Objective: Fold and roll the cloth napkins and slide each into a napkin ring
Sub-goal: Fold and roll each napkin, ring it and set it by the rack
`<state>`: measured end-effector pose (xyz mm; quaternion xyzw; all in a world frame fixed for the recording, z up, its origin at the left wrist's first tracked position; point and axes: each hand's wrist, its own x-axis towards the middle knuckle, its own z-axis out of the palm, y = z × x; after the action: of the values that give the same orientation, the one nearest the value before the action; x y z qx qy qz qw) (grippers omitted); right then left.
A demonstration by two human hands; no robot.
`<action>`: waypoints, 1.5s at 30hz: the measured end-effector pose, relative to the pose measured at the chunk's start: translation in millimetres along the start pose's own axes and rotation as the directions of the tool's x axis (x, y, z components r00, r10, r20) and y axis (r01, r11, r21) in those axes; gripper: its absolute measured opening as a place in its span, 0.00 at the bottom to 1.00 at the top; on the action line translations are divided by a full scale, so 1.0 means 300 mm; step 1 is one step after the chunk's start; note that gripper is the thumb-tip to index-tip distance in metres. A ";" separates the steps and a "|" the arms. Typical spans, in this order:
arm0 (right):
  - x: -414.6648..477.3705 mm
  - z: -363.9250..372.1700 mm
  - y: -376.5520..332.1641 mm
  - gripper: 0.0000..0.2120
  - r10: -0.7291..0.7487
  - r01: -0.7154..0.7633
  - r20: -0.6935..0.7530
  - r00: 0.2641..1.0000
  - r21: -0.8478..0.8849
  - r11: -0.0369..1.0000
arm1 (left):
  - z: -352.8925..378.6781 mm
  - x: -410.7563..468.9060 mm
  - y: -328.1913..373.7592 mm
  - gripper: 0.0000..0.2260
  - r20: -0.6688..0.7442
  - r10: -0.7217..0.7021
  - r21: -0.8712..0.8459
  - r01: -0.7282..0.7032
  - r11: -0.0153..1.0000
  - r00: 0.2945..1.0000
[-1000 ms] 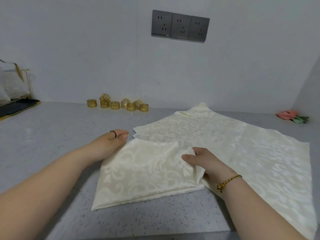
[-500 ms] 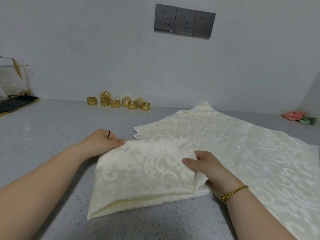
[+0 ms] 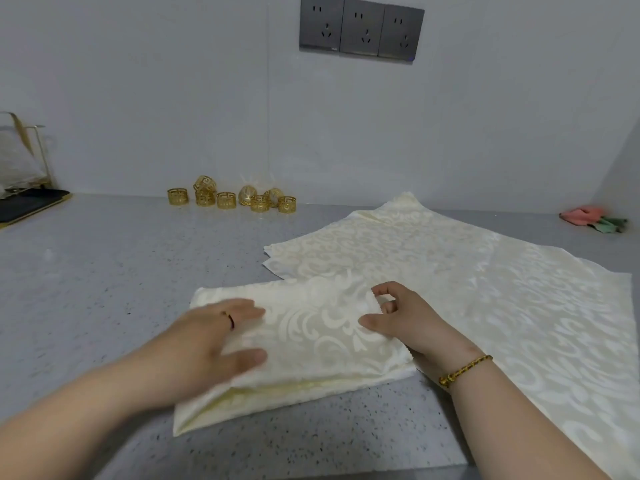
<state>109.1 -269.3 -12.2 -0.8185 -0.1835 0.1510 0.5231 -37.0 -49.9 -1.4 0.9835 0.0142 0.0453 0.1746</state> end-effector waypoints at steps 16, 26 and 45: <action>-0.005 0.029 0.011 0.11 -0.157 0.104 -0.210 0.965 -0.242 0.965 | 0.079 -0.120 -0.008 0.20 -0.086 0.324 0.334 -0.280 0.900 0.942; -0.010 0.034 0.017 0.10 -0.192 0.157 -0.218 0.957 -0.169 0.973 | 0.049 -0.099 -0.038 0.15 -0.277 0.439 0.558 -0.229 0.797 0.855; -0.033 0.089 -0.025 0.03 -0.472 0.389 0.009 0.882 -0.581 0.715 | -0.030 -0.048 -0.214 0.09 -0.313 -0.412 -0.141 0.387 0.911 0.856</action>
<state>87.7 -249.7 -15.7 -0.8789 -0.3682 -0.0943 0.2882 -52.9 12.8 -16.1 0.9298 0.2457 0.1753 0.2108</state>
